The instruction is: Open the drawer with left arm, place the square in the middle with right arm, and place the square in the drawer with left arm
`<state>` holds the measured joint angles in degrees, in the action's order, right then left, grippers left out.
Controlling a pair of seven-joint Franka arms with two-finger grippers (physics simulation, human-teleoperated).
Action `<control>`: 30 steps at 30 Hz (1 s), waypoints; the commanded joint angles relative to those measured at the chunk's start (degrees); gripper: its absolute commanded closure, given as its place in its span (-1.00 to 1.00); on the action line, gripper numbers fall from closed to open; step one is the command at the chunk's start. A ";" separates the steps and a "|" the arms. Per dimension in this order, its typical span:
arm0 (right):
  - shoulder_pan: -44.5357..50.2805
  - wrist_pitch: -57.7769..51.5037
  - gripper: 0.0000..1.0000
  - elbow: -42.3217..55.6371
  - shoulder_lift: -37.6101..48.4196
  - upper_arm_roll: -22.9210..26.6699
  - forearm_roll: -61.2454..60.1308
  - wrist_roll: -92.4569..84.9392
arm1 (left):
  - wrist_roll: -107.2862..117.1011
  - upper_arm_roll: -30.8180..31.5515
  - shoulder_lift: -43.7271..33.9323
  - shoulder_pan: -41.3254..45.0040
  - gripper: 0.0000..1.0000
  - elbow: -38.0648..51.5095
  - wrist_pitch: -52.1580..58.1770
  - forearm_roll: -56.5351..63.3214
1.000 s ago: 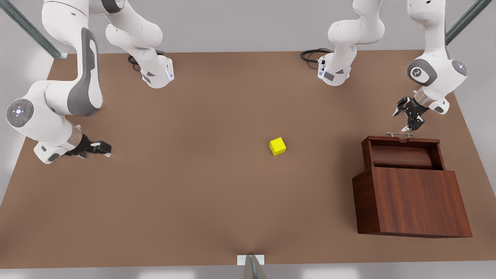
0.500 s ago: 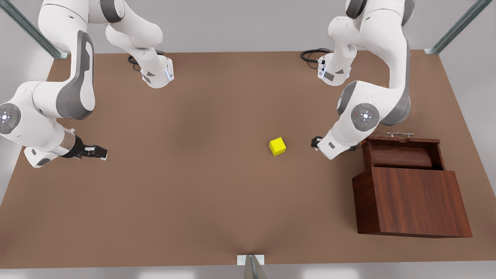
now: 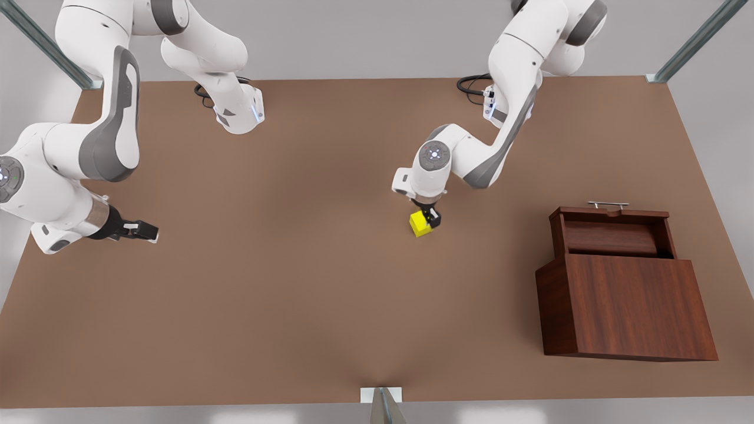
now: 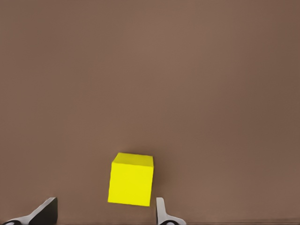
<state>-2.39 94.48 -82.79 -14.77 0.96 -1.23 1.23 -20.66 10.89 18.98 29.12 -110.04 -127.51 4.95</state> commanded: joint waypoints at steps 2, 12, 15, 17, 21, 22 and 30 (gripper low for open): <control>0.11 0.18 -1.00 0.00 -0.08 0.00 0.00 0.09 | -0.08 0.00 -0.26 -0.02 -1.00 -2.90 -2.92 1.37; 0.46 0.26 -1.00 0.00 -0.08 0.00 -0.09 0.18 | 0.00 -0.08 2.29 0.33 -1.00 -7.39 -9.86 7.88; 0.02 0.18 -1.00 1.14 -0.17 0.00 -0.09 0.18 | -0.08 -0.26 4.31 0.33 -1.00 -7.39 -11.36 8.14; 0.11 0.18 -1.00 1.14 -0.17 0.00 -0.09 0.18 | -0.08 -0.44 5.63 0.33 -1.00 -7.39 -12.15 9.81; 0.02 0.18 -1.00 1.14 -0.17 0.00 -0.09 0.18 | -0.08 -0.61 7.39 0.33 -1.00 -7.30 -13.03 9.90; 0.02 0.18 -1.00 1.14 -0.17 0.00 -0.09 0.18 | -0.08 -0.61 8.09 0.33 -1.00 -7.30 -13.73 9.90; 0.02 0.18 -1.00 1.14 -0.17 0.00 -0.09 0.18 | -0.08 -0.79 11.61 0.33 -0.61 -7.12 -16.46 10.08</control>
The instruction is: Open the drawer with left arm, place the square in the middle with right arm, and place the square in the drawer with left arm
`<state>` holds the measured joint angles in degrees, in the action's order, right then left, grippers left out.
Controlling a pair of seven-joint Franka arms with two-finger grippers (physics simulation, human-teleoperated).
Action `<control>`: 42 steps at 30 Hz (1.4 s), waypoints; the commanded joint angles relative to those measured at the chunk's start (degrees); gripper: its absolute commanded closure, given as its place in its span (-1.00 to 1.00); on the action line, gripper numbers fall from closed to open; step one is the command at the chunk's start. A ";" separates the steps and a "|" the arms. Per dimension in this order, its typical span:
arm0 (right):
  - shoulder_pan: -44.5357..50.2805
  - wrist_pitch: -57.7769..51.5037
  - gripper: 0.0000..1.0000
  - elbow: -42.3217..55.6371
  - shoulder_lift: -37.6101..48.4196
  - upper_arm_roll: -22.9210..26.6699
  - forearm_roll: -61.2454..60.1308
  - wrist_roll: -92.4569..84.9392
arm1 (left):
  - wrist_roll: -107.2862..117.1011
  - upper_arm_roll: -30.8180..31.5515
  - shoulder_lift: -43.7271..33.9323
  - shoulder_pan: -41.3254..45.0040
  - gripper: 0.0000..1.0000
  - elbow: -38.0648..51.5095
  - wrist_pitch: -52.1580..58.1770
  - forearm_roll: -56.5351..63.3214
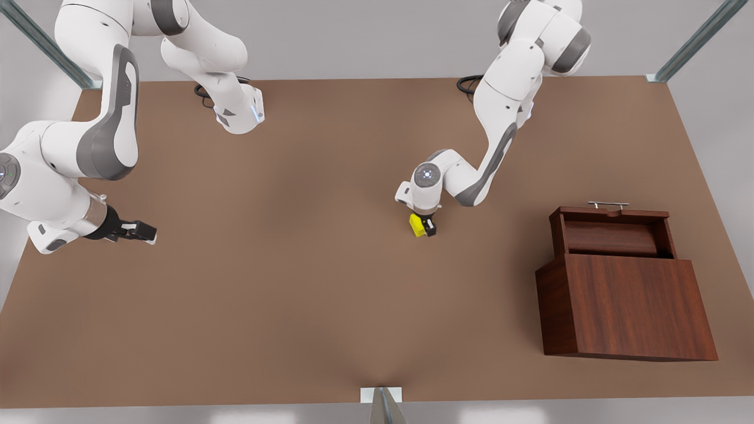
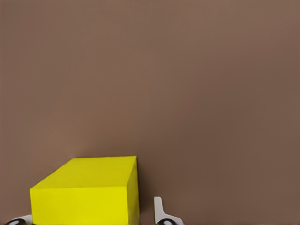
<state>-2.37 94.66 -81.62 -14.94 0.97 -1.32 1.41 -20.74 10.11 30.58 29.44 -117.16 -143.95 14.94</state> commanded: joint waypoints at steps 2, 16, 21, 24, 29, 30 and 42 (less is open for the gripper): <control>-0.09 0.00 -1.00 0.06 0.00 0.00 0.00 0.00 | 0.00 0.00 0.00 0.00 -0.46 0.00 -0.01 0.09; 0.00 0.09 -1.00 -0.03 -0.08 0.00 0.00 0.00 | -0.09 0.00 -7.73 -0.35 -0.34 4.57 12.29 -0.44; 0.00 0.09 -1.00 0.06 -0.08 0.00 0.00 0.00 | -12.73 -4.66 -19.59 -0.53 -0.35 6.15 27.05 -8.00; 0.00 0.09 -1.00 -0.03 -0.08 0.00 0.00 0.00 | -25.21 -11.51 -24.87 -0.53 -0.35 6.24 32.86 -10.28; 0.00 0.09 -1.00 0.06 0.00 0.00 0.00 0.00 | -46.21 -24.25 -26.36 -0.44 -0.35 6.15 34.27 -10.28; 0.00 0.09 -1.00 0.06 0.00 0.00 0.00 0.00 | -51.05 -27.33 -26.28 -0.44 -0.35 6.15 33.92 -10.28; -0.09 0.18 -1.00 0.06 0.00 0.00 0.00 0.00 | -73.03 -45.70 -21.71 -0.88 -0.37 6.15 29.61 -11.25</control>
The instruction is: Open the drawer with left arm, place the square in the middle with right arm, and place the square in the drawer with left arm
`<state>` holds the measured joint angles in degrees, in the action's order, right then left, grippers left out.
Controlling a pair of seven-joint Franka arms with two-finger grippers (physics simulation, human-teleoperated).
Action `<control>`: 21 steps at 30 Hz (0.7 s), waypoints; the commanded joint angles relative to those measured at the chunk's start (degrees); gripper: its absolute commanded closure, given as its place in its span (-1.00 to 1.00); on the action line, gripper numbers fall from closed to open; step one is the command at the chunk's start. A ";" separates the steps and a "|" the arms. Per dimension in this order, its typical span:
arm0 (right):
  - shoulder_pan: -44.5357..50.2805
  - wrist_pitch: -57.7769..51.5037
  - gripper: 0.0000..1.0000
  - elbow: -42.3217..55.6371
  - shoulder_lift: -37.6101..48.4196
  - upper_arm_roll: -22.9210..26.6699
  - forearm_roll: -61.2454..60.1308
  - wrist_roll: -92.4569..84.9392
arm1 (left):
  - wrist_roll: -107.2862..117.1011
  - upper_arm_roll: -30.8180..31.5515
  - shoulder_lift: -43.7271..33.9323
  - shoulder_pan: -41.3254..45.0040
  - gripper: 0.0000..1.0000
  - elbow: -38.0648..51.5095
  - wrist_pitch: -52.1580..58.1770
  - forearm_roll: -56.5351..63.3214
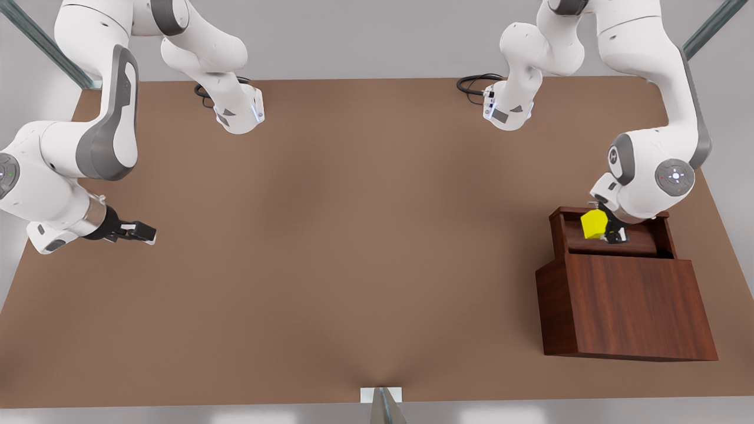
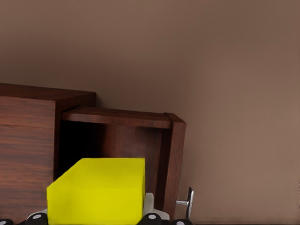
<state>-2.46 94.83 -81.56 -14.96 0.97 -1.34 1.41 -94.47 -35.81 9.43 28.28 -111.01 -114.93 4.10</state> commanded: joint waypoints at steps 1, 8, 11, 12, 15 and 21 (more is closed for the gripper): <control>0.00 0.00 -1.00 0.00 -0.07 0.00 0.02 0.00 | -0.10 -0.40 0.23 0.02 -0.38 0.00 -0.03 -0.49; 0.00 0.00 -1.00 0.00 -0.07 0.00 0.02 0.00 | -2.56 -1.98 3.84 -1.56 -1.00 0.09 -1.78 -2.34; 0.09 0.09 -1.00 0.00 -0.07 0.00 0.02 0.00 | -2.47 -1.98 4.89 -2.44 -1.00 0.09 -2.05 -3.74; 0.09 0.09 -1.00 0.00 -0.07 0.00 0.02 0.00 | -2.21 -1.98 4.89 -2.44 -1.00 0.09 -2.05 -3.83; 0.00 0.18 -1.00 0.00 -0.07 0.00 0.02 0.00 | 10.34 -1.98 4.63 -2.35 -1.00 2.54 3.65 -4.71; 0.00 0.26 -1.00 0.00 -0.07 0.00 0.02 0.00 | 63.52 3.55 4.89 -1.38 -1.00 17.14 13.33 -8.58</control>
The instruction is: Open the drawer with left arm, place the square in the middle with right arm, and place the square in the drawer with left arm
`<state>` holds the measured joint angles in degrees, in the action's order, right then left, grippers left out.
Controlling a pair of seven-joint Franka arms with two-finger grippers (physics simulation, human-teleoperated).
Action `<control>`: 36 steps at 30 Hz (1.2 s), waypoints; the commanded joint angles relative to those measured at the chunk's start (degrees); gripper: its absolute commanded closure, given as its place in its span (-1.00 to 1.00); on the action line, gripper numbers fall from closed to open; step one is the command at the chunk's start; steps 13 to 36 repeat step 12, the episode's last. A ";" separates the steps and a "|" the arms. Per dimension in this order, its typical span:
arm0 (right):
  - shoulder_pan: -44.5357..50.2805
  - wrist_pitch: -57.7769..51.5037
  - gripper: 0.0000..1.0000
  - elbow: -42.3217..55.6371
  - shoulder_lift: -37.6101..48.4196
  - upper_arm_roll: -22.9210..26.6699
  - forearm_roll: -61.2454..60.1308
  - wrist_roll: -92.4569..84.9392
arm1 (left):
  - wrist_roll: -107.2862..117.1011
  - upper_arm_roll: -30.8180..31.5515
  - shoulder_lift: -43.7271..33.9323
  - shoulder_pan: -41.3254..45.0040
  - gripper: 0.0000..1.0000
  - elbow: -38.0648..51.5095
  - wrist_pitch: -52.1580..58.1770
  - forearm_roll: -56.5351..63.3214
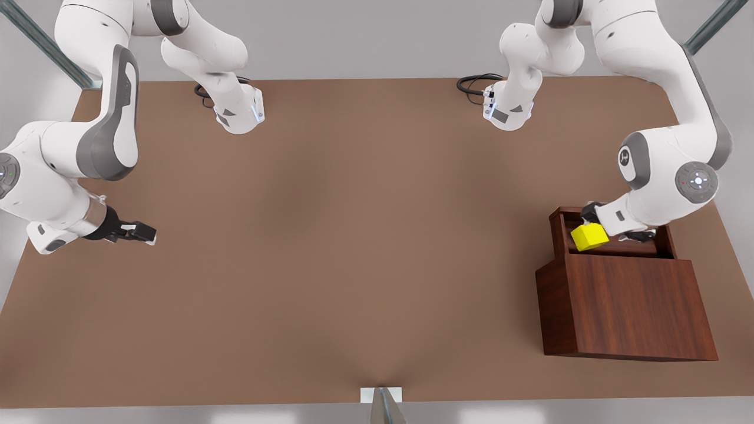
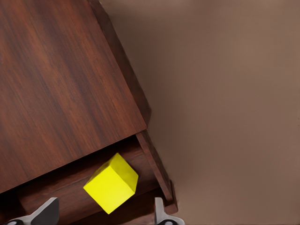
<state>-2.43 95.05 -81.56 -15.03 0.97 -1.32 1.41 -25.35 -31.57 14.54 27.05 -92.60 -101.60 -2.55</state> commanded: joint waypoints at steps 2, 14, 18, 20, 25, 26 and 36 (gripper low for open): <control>-0.03 -0.04 -1.00 0.00 0.00 0.00 0.00 0.00 | 8.99 3.44 -0.04 -0.68 -1.00 2.51 0.00 -3.78; 0.06 0.05 -1.00 0.00 0.00 0.00 0.00 0.00 | 31.77 37.90 -1.62 -25.55 -1.00 7.35 -1.85 8.97; 0.06 0.05 -1.00 0.00 0.00 0.00 0.00 0.00 | 31.77 37.90 -1.62 -25.55 -1.00 7.35 -1.85 8.97; 0.06 0.05 -1.00 0.00 0.00 0.00 0.00 0.00 | 31.77 37.90 -1.62 -25.55 -1.00 7.35 -1.85 8.97; 0.06 0.05 -1.00 0.00 0.00 0.00 0.00 0.00 | 31.77 37.90 -1.62 -25.55 -1.00 7.35 -1.85 8.97; 0.06 0.05 -1.00 0.00 0.00 0.00 0.00 0.00 | 31.77 37.90 -1.62 -25.55 -1.00 7.35 -1.85 8.97; 0.06 0.05 -1.00 0.00 0.00 0.00 0.00 0.00 | 31.77 37.90 -1.62 -25.55 -1.00 7.35 -1.85 8.97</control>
